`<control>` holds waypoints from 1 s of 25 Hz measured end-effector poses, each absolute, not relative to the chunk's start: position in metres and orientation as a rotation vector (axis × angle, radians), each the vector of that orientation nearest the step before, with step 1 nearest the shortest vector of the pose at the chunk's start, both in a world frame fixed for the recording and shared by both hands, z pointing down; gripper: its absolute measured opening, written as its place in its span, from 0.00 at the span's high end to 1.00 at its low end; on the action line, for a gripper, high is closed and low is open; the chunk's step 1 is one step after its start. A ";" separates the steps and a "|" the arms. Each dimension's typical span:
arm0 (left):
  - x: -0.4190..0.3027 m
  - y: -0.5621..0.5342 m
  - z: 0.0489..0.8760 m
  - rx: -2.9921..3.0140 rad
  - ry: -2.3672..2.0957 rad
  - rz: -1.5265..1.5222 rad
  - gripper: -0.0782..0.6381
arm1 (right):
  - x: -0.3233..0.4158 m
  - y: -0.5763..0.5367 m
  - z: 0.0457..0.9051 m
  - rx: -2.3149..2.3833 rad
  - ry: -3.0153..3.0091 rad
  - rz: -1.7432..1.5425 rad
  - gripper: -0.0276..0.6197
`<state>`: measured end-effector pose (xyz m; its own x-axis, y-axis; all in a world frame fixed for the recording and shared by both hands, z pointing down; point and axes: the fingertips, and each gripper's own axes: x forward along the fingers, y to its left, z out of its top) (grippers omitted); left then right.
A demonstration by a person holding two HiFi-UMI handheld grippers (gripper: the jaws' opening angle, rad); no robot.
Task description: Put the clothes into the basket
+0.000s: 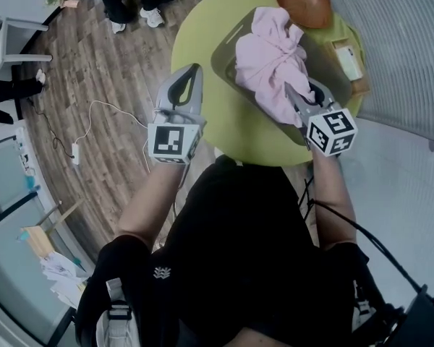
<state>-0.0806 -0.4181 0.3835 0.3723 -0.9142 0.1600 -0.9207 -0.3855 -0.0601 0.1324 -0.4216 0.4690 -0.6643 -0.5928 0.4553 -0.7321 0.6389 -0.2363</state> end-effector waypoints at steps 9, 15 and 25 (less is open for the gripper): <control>-0.101 -0.406 0.412 2.499 -1.755 0.295 0.88 | 0.125 -0.423 0.508 0.997 -2.473 0.623 0.77; -0.107 -0.407 0.435 2.453 -1.766 0.307 0.88 | 0.118 -0.428 0.535 0.960 -2.440 0.604 0.77; -0.109 -0.400 0.426 2.433 -1.775 0.298 0.88 | 0.113 -0.428 0.533 0.915 -2.365 0.577 0.77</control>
<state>-0.1091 -0.3997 0.4258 0.2949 -0.9287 0.2251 -0.9513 -0.3075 -0.0224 0.1125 -0.4276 0.5331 -0.6272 -0.4800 0.6134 -0.7085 0.6788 -0.1932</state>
